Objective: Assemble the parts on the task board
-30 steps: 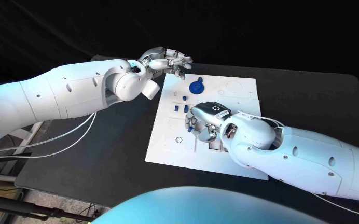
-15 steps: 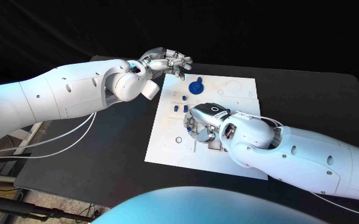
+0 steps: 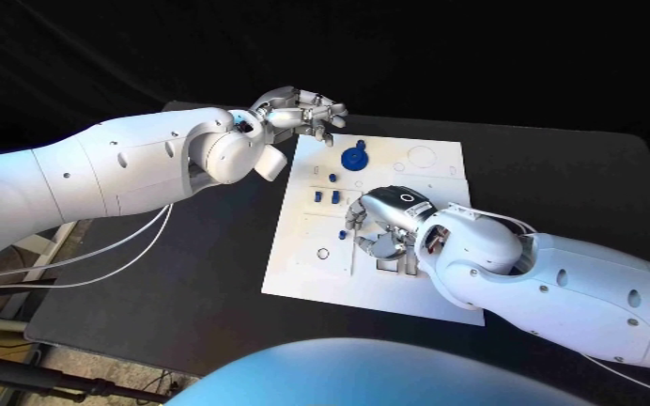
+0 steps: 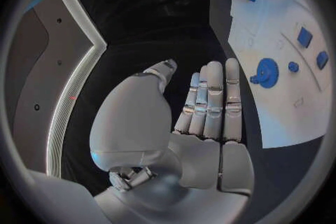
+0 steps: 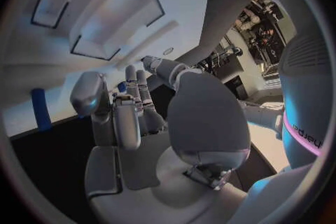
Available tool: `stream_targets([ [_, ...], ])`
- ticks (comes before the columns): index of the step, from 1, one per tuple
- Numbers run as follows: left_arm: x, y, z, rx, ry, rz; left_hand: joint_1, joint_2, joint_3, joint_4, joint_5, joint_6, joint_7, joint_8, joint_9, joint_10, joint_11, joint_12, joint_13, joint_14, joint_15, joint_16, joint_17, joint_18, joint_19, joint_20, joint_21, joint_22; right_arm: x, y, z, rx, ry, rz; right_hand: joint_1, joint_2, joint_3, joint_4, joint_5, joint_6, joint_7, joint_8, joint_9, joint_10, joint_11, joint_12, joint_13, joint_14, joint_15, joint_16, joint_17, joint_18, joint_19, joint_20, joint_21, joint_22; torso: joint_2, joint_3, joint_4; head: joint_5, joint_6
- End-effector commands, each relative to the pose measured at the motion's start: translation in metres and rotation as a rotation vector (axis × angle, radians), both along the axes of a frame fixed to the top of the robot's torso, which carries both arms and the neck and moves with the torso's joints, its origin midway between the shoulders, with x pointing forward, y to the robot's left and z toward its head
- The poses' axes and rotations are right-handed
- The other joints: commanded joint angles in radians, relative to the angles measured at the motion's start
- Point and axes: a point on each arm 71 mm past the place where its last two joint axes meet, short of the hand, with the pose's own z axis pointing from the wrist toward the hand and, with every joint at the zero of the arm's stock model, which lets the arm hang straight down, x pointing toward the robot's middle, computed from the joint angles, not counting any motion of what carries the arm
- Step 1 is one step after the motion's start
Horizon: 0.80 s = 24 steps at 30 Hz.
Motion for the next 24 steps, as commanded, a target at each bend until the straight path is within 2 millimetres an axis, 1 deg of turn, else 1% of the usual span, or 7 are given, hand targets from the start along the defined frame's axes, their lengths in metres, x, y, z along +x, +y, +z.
stream_targets([
  [1, -0.001, -0.001, 0.001, -0.007, 0.002, -0.019, 0.0, 0.008, -0.006, 0.002, 0.006, -0.007, 0.001, -0.006, 0.001, -0.007, -0.003, -0.006, 0.002, -0.001, 0.003, 0.004, 0.001, 0.01, 0.004, 0.006, -0.006, -0.001, 0.002, -0.012, 0.015, 0.032, -0.039, -0.028, 0.003, -0.006, -0.008, 0.0, 0.007, -0.003, 0.005, -0.004, -0.001, -0.002, 0.006, 0.006, 0.0, 0.045, 0.007, -0.005, 0.017, 0.004, -0.005, 0.0, -0.004, 0.029, 0.0, -0.0006, -0.0003, -0.008, 0.0],
  [9, -0.001, 0.001, 0.001, -0.006, 0.002, -0.018, 0.0, 0.008, -0.007, 0.002, 0.007, -0.008, 0.001, -0.007, 0.001, -0.008, -0.002, -0.007, 0.002, -0.001, 0.003, 0.004, 0.001, 0.01, 0.004, 0.006, -0.006, -0.001, 0.021, -0.058, 0.044, 0.025, -0.061, -0.134, -0.007, -0.02, -0.049, 0.012, -0.015, -0.018, 0.004, -0.021, -0.011, -0.028, 0.008, -0.001, -0.011, 0.038, 0.01, -0.014, -0.001, 0.007, -0.012, 0.005, -0.025, 0.021, -0.002, -0.0014, -0.0019, -0.032, 0.0],
  [11, -0.001, 0.001, 0.001, -0.006, 0.003, -0.019, 0.0, 0.008, -0.007, 0.002, 0.007, -0.008, 0.001, -0.007, 0.001, -0.008, -0.002, -0.007, 0.002, -0.001, 0.003, 0.004, 0.001, 0.01, 0.004, 0.006, -0.006, -0.001, 0.027, -0.07, 0.049, 0.014, -0.065, -0.162, -0.001, -0.018, -0.105, 0.022, -0.029, -0.034, 0.003, -0.037, -0.022, -0.046, 0.01, -0.002, -0.019, 0.034, 0.013, -0.017, -0.009, 0.009, -0.017, 0.007, -0.04, 0.015, -0.001, -0.0012, -0.0011, -0.038, 0.0],
  [14, -0.001, 0.001, 0.001, -0.005, 0.003, -0.019, 0.0, 0.008, -0.007, 0.002, 0.007, -0.008, 0.001, -0.007, 0.001, -0.008, -0.002, -0.007, 0.002, -0.001, 0.003, 0.004, 0.001, 0.01, 0.004, 0.006, -0.006, -0.001, 0.035, -0.083, 0.051, -0.011, -0.064, -0.192, 0.029, 0.0, -0.199, 0.041, -0.024, -0.045, -0.002, -0.054, -0.04, -0.069, 0.016, 0.001, -0.032, 0.028, 0.017, -0.021, -0.021, 0.012, -0.022, 0.011, -0.061, 0.009, 0.0, -0.0001, -0.0017, -0.042, 0.001],
  [16, -0.001, 0.001, 0.001, -0.005, 0.003, -0.019, 0.0, 0.008, -0.007, 0.002, 0.007, -0.008, 0.001, -0.007, 0.001, -0.008, -0.002, -0.007, 0.002, -0.001, 0.003, 0.004, 0.001, 0.01, 0.004, 0.006, -0.006, -0.001, 0.038, -0.089, 0.051, -0.031, -0.058, -0.202, 0.064, 0.016, -0.273, 0.062, -0.02, -0.051, -0.005, -0.067, -0.057, -0.088, 0.021, 0.005, -0.043, 0.022, 0.022, -0.025, -0.033, 0.015, -0.03, 0.016, -0.084, 0.002, 0.0, 0.0004, -0.0021, -0.043, 0.003],
  [18, -0.001, 0.001, 0.001, -0.005, 0.003, -0.02, 0.0, 0.008, -0.007, 0.002, 0.007, -0.008, 0.001, -0.007, 0.001, -0.008, -0.002, -0.007, 0.002, -0.001, 0.003, 0.004, 0.001, 0.01, 0.004, 0.006, -0.006, -0.001, 0.04, -0.092, 0.05, -0.049, -0.052, -0.204, 0.085, 0.022, -0.301, 0.073, -0.018, -0.052, -0.007, -0.072, -0.064, -0.096, 0.023, 0.009, -0.048, 0.019, 0.023, -0.026, -0.038, 0.016, -0.033, 0.018, -0.092, 0.0, 0.001, 0.0014, -0.0012, -0.045, 0.006],
  [24, -0.001, 0.001, 0.0, -0.004, 0.004, -0.022, 0.001, 0.008, -0.008, 0.002, 0.007, -0.009, 0.002, -0.007, 0.001, -0.01, -0.002, -0.008, 0.002, -0.002, 0.004, 0.004, 0.001, 0.01, 0.004, 0.006, -0.006, -0.002, 0.042, -0.091, 0.046, -0.08, -0.044, -0.195, 0.107, 0.029, -0.32, 0.083, -0.017, -0.05, -0.01, -0.076, -0.072, -0.101, 0.024, 0.014, -0.054, 0.017, 0.025, -0.027, -0.042, 0.017, -0.036, 0.019, -0.102, -0.003, 0.001, 0.0019, 0.0002, -0.046, 0.008],
])
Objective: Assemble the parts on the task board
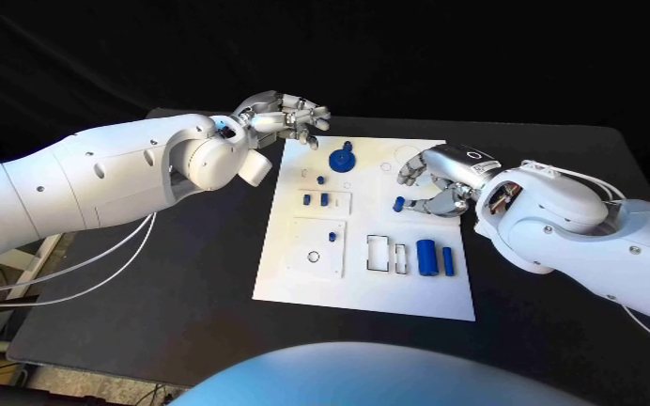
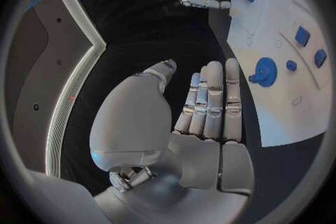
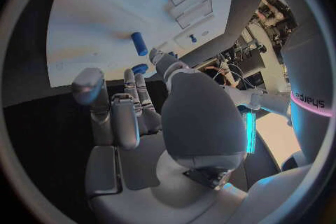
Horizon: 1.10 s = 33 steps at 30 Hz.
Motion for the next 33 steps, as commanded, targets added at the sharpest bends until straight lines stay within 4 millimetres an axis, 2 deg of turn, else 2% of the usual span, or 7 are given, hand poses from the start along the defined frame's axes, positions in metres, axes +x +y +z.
stream_targets([
  [1, -0.001, -0.002, 0.001, -0.007, -0.001, -0.021, 0.001, 0.009, -0.006, 0.0, 0.007, -0.005, -0.002, -0.007, 0.001, -0.006, 0.002, -0.004, 0.001, -0.002, 0.004, 0.004, 0.002, 0.01, 0.004, 0.006, -0.006, -0.001, 0.0, 0.002, -0.005, -0.045, 0.032, 0.014, 0.017, 0.002, -0.008, 0.0, 0.003, -0.004, -0.001, -0.004, -0.002, -0.006, 0.001, 0.007, -0.002, 0.019, 0.006, -0.003, -0.001, 0.017, -0.007, -0.002, -0.002, 0.0, 0.001, 0.0004, 0.0014, -0.001, 0.002],
  [12, -0.001, -0.003, 0.001, -0.006, -0.001, -0.026, 0.002, 0.009, -0.007, 0.0, 0.007, -0.005, -0.002, -0.007, 0.002, -0.007, 0.002, -0.004, 0.002, -0.002, 0.004, 0.004, 0.002, 0.01, 0.004, 0.006, -0.007, -0.001, 0.004, 0.011, -0.018, -0.081, 0.054, 0.026, 0.043, 0.015, 0.016, 0.016, 0.014, 0.018, 0.006, -0.002, -0.012, 0.019, -0.007, 0.03, -0.007, 0.028, -0.001, 0.009, 0.018, 0.012, 0.013, -0.006, 0.033, 0.016, 0.001, -0.0017, 0.0021, -0.003, -0.001],
  [16, -0.001, -0.003, 0.001, -0.006, -0.001, -0.027, 0.002, 0.009, -0.007, 0.0, 0.007, -0.005, -0.002, -0.007, 0.002, -0.007, 0.002, -0.004, 0.002, -0.002, 0.004, 0.004, 0.002, 0.01, 0.004, 0.006, -0.007, -0.001, 0.005, 0.012, -0.021, -0.094, 0.059, 0.027, 0.049, 0.013, 0.076, 0.028, 0.005, 0.045, 0.011, 0.003, -0.021, 0.062, -0.016, 0.04, -0.014, 0.039, -0.011, 0.019, 0.034, 0.005, 0.034, -0.015, 0.068, 0.032, 0.001, -0.001, 0.0026, -0.001, -0.004],
  [19, -0.002, -0.002, 0.001, -0.005, 0.0, -0.026, 0.002, 0.009, -0.007, 0.0, 0.007, -0.005, -0.002, -0.007, 0.002, -0.007, 0.002, -0.004, 0.002, -0.002, 0.004, 0.004, 0.002, 0.01, 0.004, 0.006, -0.007, -0.001, 0.005, 0.013, -0.023, -0.1, 0.062, 0.025, 0.049, 0.005, 0.126, 0.033, -0.011, 0.076, 0.015, 0.014, -0.022, 0.083, -0.016, 0.037, -0.022, 0.044, -0.012, 0.023, 0.041, 0.002, 0.042, -0.018, 0.081, 0.04, 0.001, -0.0011, 0.0022, 0.0, -0.005],
  [27, -0.002, -0.002, 0.001, -0.005, 0.001, -0.027, 0.002, 0.009, -0.007, 0.0, 0.007, -0.005, -0.002, -0.007, 0.002, -0.007, 0.002, -0.004, 0.002, -0.002, 0.004, 0.004, 0.002, 0.01, 0.004, 0.006, -0.007, -0.001, 0.005, 0.016, -0.025, -0.101, 0.064, 0.031, 0.042, -0.008, 0.184, 0.035, -0.012, 0.099, 0.013, 0.021, -0.023, 0.107, -0.019, 0.03, -0.031, 0.047, -0.014, 0.026, 0.046, 0.0, 0.048, -0.02, 0.091, 0.047, 0.0, -0.0002, 0.0009, 0.002, -0.006],
  [33, -0.002, -0.003, 0.001, -0.004, 0.002, -0.028, 0.003, 0.011, -0.008, 0.0, 0.007, -0.006, -0.002, -0.007, 0.002, -0.008, 0.002, -0.005, 0.002, -0.002, 0.004, 0.005, 0.002, 0.01, 0.004, 0.007, -0.007, -0.002, 0.005, 0.016, -0.025, -0.093, 0.058, 0.027, 0.04, 0.0, 0.223, 0.034, -0.013, 0.117, 0.006, 0.032, -0.017, 0.134, -0.026, 0.03, -0.034, 0.047, -0.019, 0.027, 0.047, -0.002, 0.055, -0.024, 0.106, 0.055, 0.0, -0.0002, 0.0005, 0.001, -0.006],
])
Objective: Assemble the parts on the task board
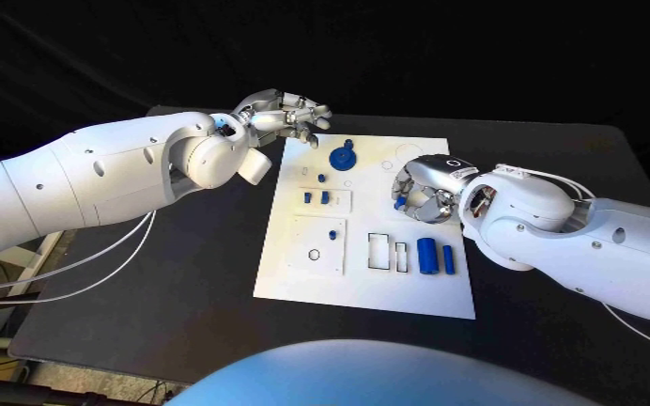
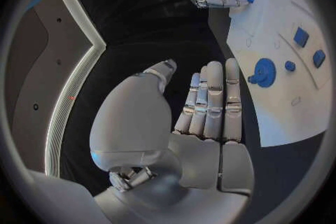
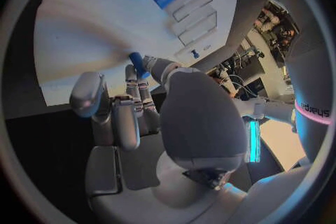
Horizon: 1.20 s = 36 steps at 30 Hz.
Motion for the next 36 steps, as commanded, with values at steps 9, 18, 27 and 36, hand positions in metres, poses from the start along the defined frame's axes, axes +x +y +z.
stream_targets([
  [9, -0.001, -0.003, 0.001, -0.006, 0.0, -0.022, 0.0, 0.007, -0.008, 0.0, 0.002, -0.006, -0.001, -0.004, 0.001, -0.006, 0.0, -0.005, 0.002, -0.002, 0.004, 0.005, 0.001, 0.01, 0.002, 0.005, -0.007, -0.002, 0.002, -0.001, 0.001, 0.018, -0.049, -0.032, 0.009, 0.024, 0.068, -0.019, -0.047, 0.038, -0.012, 0.033, 0.026, 0.064, -0.017, 0.004, 0.004, 0.054, -0.023, 0.009, 0.017, -0.008, 0.025, -0.013, 0.042, 0.07, 0.0, -0.0004, 0.0009, -0.004, 0.0],
  [18, -0.001, -0.003, 0.001, -0.006, 0.001, -0.024, 0.0, 0.007, -0.008, 0.0, 0.002, -0.006, -0.001, -0.004, 0.001, -0.006, 0.0, -0.005, 0.002, -0.002, 0.004, 0.005, 0.001, 0.01, 0.002, 0.005, -0.007, -0.002, -0.002, -0.005, 0.012, 0.086, -0.11, -0.054, 0.018, 0.028, 0.105, -0.056, -0.044, 0.051, -0.02, 0.063, 0.061, 0.109, -0.032, 0.012, 0.018, 0.057, -0.035, 0.013, 0.026, -0.012, 0.035, -0.026, 0.065, 0.083, -0.001, -0.0013, 0.0008, -0.003, 0.0],
  [27, 0.0, -0.002, 0.0, -0.005, 0.002, -0.022, 0.002, 0.009, -0.011, 0.001, 0.002, -0.007, -0.001, -0.004, 0.002, -0.007, 0.001, -0.005, 0.003, -0.002, 0.004, 0.005, 0.001, 0.01, 0.002, 0.005, -0.007, -0.002, -0.013, -0.002, 0.038, 0.147, -0.154, -0.031, 0.017, 0.024, 0.109, -0.062, -0.044, 0.051, -0.02, 0.067, 0.067, 0.112, -0.032, 0.011, 0.021, 0.058, -0.036, 0.015, 0.028, -0.013, 0.036, -0.027, 0.07, 0.086, -0.002, -0.001, 0.0006, -0.001, 0.002],
  [36, 0.002, -0.002, -0.001, -0.006, 0.004, -0.026, 0.011, 0.015, -0.02, 0.004, 0.025, -0.008, 0.0, -0.004, 0.005, -0.01, 0.001, -0.006, 0.007, -0.004, 0.005, 0.007, 0.002, 0.01, 0.003, 0.006, -0.008, -0.005, -0.041, 0.038, 0.042, 0.208, -0.11, 0.092, 0.017, 0.02, 0.115, -0.071, -0.039, 0.047, -0.019, 0.069, 0.074, 0.112, -0.032, 0.008, 0.023, 0.058, -0.036, 0.015, 0.028, -0.012, 0.035, -0.029, 0.066, 0.086, -0.003, 0.0012, -0.0017, 0.0, 0.011],
])
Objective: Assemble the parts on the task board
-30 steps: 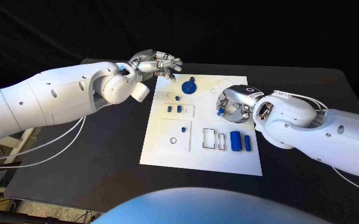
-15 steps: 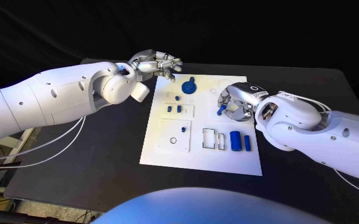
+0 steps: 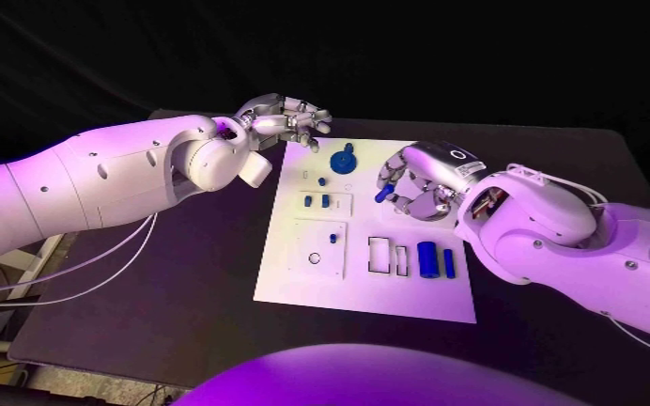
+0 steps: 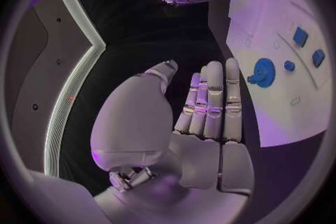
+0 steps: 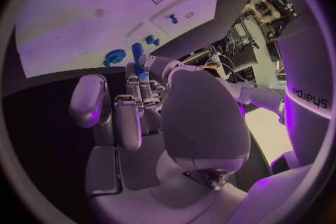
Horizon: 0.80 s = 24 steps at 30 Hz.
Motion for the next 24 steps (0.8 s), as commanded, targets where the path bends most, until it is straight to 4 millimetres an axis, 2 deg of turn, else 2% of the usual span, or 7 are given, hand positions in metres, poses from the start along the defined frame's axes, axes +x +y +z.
stream_targets([
  [1, 0.0, -0.002, 0.0, -0.009, -0.001, -0.023, 0.0, 0.004, -0.009, 0.004, 0.004, -0.008, 0.0, -0.004, 0.002, -0.008, 0.0, -0.006, 0.002, -0.004, 0.005, 0.004, 0.001, 0.01, 0.002, 0.004, -0.004, -0.002, -0.011, 0.018, -0.003, 0.018, 0.008, 0.062, 0.007, 0.008, 0.002, -0.006, 0.008, -0.001, 0.001, 0.003, 0.041, 0.03, -0.021, 0.0, 0.02, 0.058, -0.007, 0.006, 0.028, -0.012, 0.001, -0.002, 0.0, 0.087, -0.002, 0.0006, -0.0019, -0.002, 0.001],
  [4, 0.001, -0.002, 0.0, -0.011, -0.001, -0.023, 0.0, 0.005, -0.01, 0.004, 0.003, -0.009, 0.0, -0.004, 0.002, -0.008, 0.0, -0.006, 0.003, -0.004, 0.005, 0.004, 0.001, 0.01, 0.002, 0.005, -0.004, -0.002, -0.022, 0.037, -0.009, 0.022, 0.022, 0.122, 0.006, 0.008, 0.004, -0.008, 0.009, -0.003, 0.001, 0.003, 0.042, 0.029, -0.021, -0.001, 0.02, 0.057, -0.007, 0.004, 0.025, -0.012, 0.0, -0.002, -0.002, 0.086, -0.001, -0.0011, -0.0023, -0.001, 0.005],
  [7, 0.002, -0.004, 0.0, -0.013, -0.001, -0.025, -0.001, 0.005, -0.012, 0.005, 0.001, -0.009, 0.0, -0.004, 0.002, -0.008, 0.0, -0.006, 0.003, -0.004, 0.005, 0.005, 0.001, 0.01, 0.002, 0.005, -0.004, -0.002, -0.033, 0.058, -0.018, 0.031, 0.047, 0.18, 0.005, 0.008, 0.005, -0.009, 0.01, -0.004, 0.002, 0.003, 0.043, 0.029, -0.02, -0.002, 0.021, 0.057, -0.007, 0.004, 0.024, -0.012, -0.001, -0.002, -0.005, 0.086, 0.0, -0.0007, 0.0, 0.001, 0.004],
  [9, 0.002, -0.005, -0.001, -0.014, 0.0, -0.028, -0.001, 0.005, -0.013, 0.006, -0.001, -0.009, 0.0, -0.004, 0.002, -0.008, 0.0, -0.005, 0.004, -0.004, 0.005, 0.005, 0.001, 0.01, 0.002, 0.005, -0.004, -0.002, -0.038, 0.065, -0.023, 0.035, 0.06, 0.2, 0.005, 0.008, 0.005, -0.009, 0.01, -0.005, 0.002, 0.003, 0.043, 0.028, -0.02, -0.002, 0.021, 0.057, -0.007, 0.004, 0.024, -0.012, 0.0, -0.002, -0.005, 0.086, 0.0, -0.0012, 0.0009, 0.007, 0.002],
  [16, 0.002, -0.009, -0.001, -0.021, 0.003, -0.039, -0.001, 0.005, -0.017, 0.008, -0.007, -0.009, 0.0, -0.004, 0.003, -0.008, 0.0, -0.005, 0.005, -0.005, 0.005, 0.005, 0.001, 0.01, 0.002, 0.005, -0.004, -0.003, -0.046, 0.081, -0.039, 0.037, 0.096, 0.236, 0.004, 0.008, 0.006, -0.01, 0.011, -0.006, 0.002, 0.003, 0.044, 0.027, -0.02, -0.003, 0.021, 0.057, -0.006, 0.004, 0.024, -0.012, -0.001, -0.002, -0.005, 0.086, 0.001, -0.0026, -0.0011, 0.016, 0.001],
  [24, 0.002, -0.01, -0.001, -0.023, 0.007, -0.045, 0.0, 0.006, -0.018, 0.009, -0.009, -0.009, 0.0, -0.004, 0.004, -0.008, 0.0, -0.005, 0.005, -0.005, 0.005, 0.005, 0.001, 0.01, 0.002, 0.005, -0.004, -0.003, -0.044, 0.087, -0.054, 0.019, 0.12, 0.23, 0.003, 0.008, 0.007, -0.011, 0.012, -0.007, 0.003, 0.003, 0.045, 0.027, -0.019, -0.004, 0.022, 0.057, -0.006, 0.004, 0.023, -0.011, -0.002, -0.002, -0.009, 0.085, 0.0, -0.0005, -0.0008, 0.024, -0.005],
])
